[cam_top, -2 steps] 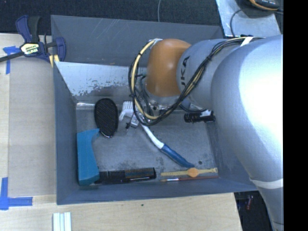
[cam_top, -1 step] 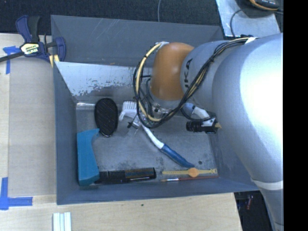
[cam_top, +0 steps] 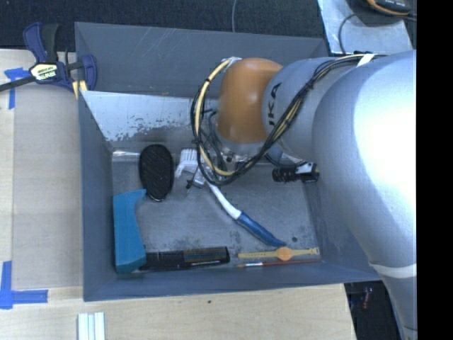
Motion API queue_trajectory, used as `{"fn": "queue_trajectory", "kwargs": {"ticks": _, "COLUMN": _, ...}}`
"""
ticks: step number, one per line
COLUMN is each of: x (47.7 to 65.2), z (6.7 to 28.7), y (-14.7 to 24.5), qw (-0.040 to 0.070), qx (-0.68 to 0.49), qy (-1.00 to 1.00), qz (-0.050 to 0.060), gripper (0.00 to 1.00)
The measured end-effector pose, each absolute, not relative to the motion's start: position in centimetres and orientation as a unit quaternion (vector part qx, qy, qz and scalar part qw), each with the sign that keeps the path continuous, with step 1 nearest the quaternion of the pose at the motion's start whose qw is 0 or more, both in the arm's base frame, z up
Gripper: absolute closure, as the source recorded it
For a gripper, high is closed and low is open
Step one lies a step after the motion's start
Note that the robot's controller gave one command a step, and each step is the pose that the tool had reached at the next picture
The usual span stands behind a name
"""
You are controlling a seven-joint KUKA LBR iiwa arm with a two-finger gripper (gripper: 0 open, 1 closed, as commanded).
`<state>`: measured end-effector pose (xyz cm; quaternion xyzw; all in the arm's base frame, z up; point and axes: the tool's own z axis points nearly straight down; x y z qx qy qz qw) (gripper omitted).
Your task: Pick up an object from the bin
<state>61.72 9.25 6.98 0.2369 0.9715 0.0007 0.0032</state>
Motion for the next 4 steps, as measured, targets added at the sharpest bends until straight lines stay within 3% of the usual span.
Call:
{"fn": "queue_trajectory", "kwargs": {"ticks": 1, "x": 60.6, "z": 7.0, "y": 8.4, "qw": 0.004, "qx": 0.325, "qy": 0.946, "qz": 0.001, "gripper": 1.0}}
{"fn": "queue_trajectory", "kwargs": {"ticks": 2, "x": 60.6, "z": 7.0, "y": 8.4, "qw": 0.004, "qx": 0.325, "qy": 0.946, "qz": 0.001, "gripper": 1.0}}
{"fn": "queue_trajectory", "kwargs": {"ticks": 4, "x": 60.6, "z": 10.3, "y": 8.3, "qw": 0.003, "qx": 0.325, "qy": 0.946, "qz": 0.001, "gripper": 1.0}}
